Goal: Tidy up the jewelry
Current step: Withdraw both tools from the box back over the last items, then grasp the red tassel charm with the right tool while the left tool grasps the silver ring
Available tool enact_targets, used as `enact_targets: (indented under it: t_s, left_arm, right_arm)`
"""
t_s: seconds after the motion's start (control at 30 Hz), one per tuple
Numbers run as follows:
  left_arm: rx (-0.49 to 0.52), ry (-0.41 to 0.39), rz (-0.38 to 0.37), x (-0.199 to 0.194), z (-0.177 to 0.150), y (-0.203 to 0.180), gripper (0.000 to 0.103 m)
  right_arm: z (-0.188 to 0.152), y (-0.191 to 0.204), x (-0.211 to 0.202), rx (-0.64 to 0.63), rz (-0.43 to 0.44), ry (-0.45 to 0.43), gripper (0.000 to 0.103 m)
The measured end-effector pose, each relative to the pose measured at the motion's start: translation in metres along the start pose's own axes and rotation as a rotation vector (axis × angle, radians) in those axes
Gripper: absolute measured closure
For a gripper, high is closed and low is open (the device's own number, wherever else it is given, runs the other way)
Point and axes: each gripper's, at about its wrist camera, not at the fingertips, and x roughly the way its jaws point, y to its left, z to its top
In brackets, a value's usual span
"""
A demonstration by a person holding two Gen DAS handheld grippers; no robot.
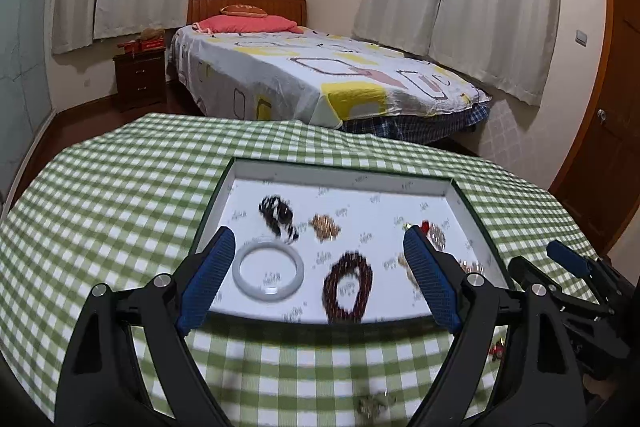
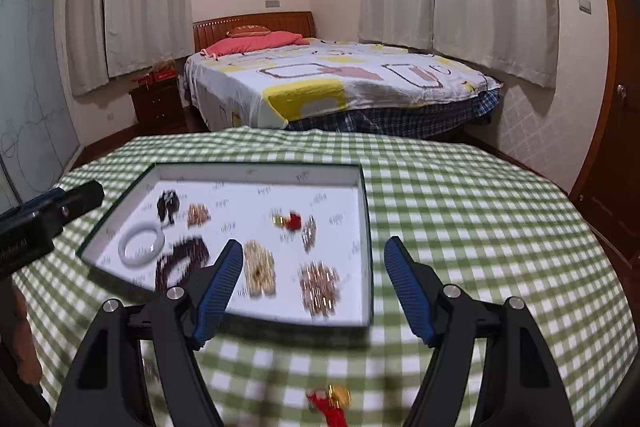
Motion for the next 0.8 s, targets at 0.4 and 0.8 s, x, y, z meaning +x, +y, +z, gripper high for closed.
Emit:
enact_targets:
  t_s: [0.4,0.8]
  left_arm:
    - [-0.022,0.077,0.023,-0.012,-0.053,0.009,0.019]
    - [0.001,0.135,0.023,-0.009,-0.077,0.003,0.019]
  right_arm:
    - [-0.057,-0.012,-0.001,0.033,0.000,0.115,0.032]
    - [-0.076,-0.021,0.016,0.054,-0.004,0.213,0.056]
